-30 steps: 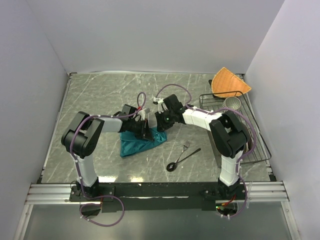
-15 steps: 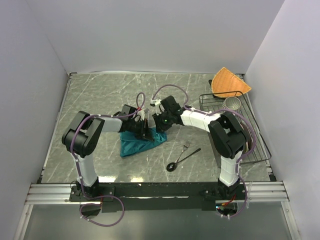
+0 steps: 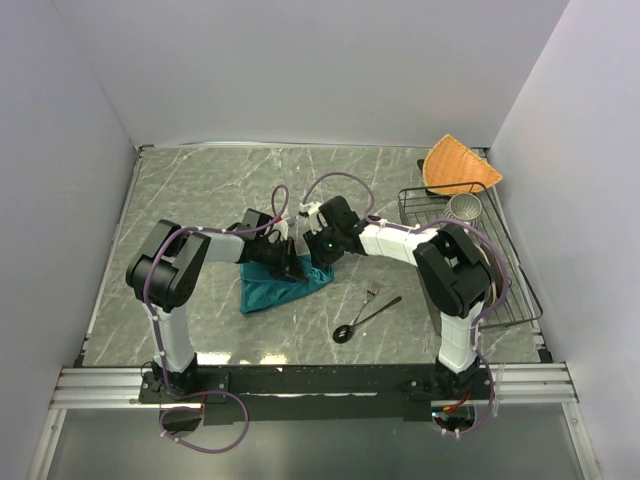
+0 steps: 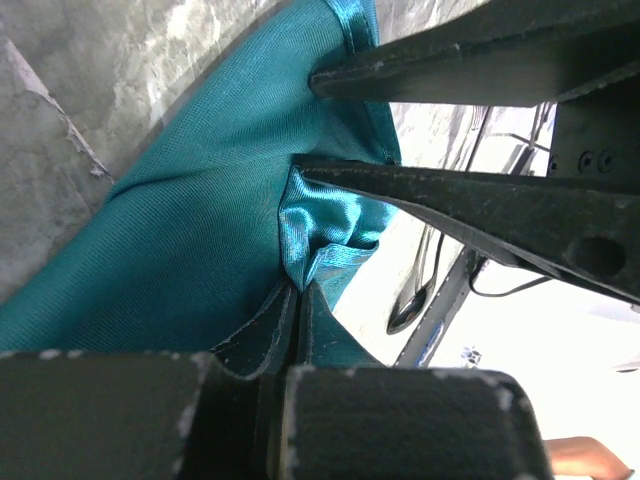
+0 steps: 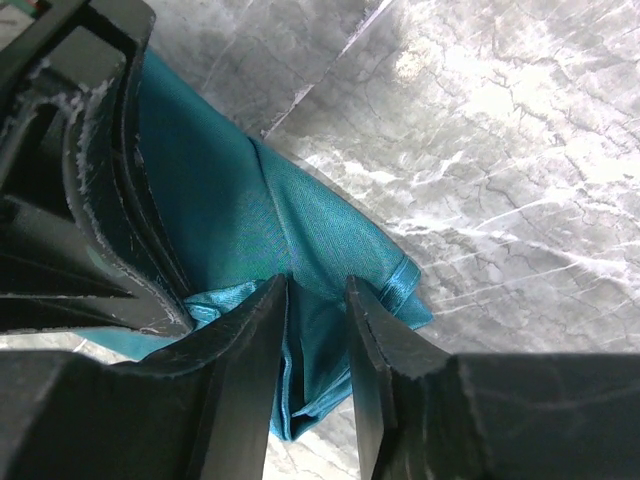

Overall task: Fold the napkin into a case and place the utensils inside
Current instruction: Insert the top corner of the smaller rectangle folded napkin into the folded napkin.

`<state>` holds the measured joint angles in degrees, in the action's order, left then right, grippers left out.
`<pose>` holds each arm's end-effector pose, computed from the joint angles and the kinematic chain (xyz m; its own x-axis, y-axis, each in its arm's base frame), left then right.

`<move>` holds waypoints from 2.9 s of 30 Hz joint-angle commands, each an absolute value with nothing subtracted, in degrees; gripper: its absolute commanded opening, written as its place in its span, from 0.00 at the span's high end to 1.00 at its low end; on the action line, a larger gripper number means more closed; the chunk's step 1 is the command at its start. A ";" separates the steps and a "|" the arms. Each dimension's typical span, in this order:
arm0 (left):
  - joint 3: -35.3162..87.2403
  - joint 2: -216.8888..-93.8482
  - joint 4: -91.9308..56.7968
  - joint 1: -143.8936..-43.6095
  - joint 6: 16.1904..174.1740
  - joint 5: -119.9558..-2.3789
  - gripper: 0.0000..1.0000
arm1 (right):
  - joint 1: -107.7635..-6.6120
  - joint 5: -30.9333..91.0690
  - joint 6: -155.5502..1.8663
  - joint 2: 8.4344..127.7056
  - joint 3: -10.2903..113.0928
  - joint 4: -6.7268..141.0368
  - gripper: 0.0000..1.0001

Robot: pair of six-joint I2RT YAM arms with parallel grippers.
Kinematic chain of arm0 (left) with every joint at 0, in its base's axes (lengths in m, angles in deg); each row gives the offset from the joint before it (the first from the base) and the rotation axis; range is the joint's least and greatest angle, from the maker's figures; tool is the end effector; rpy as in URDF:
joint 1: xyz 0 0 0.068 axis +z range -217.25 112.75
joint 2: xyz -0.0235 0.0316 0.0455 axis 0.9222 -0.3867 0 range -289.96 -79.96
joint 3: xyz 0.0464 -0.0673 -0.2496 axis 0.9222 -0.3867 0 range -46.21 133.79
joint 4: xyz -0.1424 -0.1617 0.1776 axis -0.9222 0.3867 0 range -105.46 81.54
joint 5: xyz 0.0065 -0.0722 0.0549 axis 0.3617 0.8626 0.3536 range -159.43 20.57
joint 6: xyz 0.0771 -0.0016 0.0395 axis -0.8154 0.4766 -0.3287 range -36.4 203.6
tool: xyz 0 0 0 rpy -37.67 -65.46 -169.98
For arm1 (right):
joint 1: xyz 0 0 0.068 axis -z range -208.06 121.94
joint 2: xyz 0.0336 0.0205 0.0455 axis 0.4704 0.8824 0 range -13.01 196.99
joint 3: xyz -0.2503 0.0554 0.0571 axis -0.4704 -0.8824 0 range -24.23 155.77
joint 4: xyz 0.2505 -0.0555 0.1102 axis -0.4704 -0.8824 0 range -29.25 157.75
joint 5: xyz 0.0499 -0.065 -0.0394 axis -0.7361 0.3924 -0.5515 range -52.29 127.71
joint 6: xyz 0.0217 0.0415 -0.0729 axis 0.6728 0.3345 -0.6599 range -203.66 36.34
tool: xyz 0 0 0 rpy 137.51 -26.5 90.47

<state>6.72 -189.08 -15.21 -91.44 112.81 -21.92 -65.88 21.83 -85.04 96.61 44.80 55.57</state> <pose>0.3137 -0.2029 0.0624 -0.9800 0.0790 -0.1826 0.1952 0.5586 -0.8061 0.3299 0.2826 0.1085 -0.6114 -0.5040 -0.6101 -0.7355 0.6464 0.2031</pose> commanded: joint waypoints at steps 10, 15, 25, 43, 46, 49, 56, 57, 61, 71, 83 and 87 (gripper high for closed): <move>8.90 -189.92 -14.14 -90.90 113.22 -22.85 0.99 | -66.82 24.18 -87.79 92.28 44.15 56.15 1.00; 10.48 -188.69 -13.79 -90.89 113.92 -22.23 0.99 | -66.73 22.68 -88.58 90.09 43.09 56.32 1.00; 16.81 -190.09 -11.34 -90.72 115.16 -20.30 0.99 | -66.91 22.24 -88.76 90.61 42.21 57.03 1.00; 18.65 -198.00 -5.88 -88.44 111.90 -21.09 0.99 | -66.21 20.75 -86.99 88.33 41.42 59.40 1.00; 19.44 -197.21 -6.15 -88.70 111.99 -19.86 0.99 | -66.29 19.70 -87.43 88.06 40.98 59.75 1.00; 22.07 -195.72 -5.88 -89.75 112.25 -18.89 0.99 | -66.29 19.43 -87.70 88.33 40.89 59.84 1.00; 26.13 -197.29 -3.69 -90.63 113.05 -19.59 0.99 | -66.29 19.16 -87.61 88.42 40.81 60.28 1.00; 26.30 -198.17 -3.25 -90.63 112.61 -19.77 0.99 | -66.38 19.16 -87.52 88.41 40.98 60.37 1.00; 26.13 -200.54 -2.37 -90.37 111.99 -20.56 0.99 | -66.29 19.60 -87.52 88.33 40.81 60.45 1.00; 26.65 -204.86 -1.84 -89.22 111.81 -21.27 0.99 | -66.03 19.43 -87.87 87.71 40.98 61.16 1.00; 31.13 -202.12 -4.31 -90.54 113.67 -19.68 0.99 | -66.03 18.72 -89.28 88.06 39.58 61.86 1.00; 29.91 -204.24 -6.14 -89.67 115.06 -18.98 0.99 | -65.86 20.91 -90.42 89.20 39.75 60.99 0.99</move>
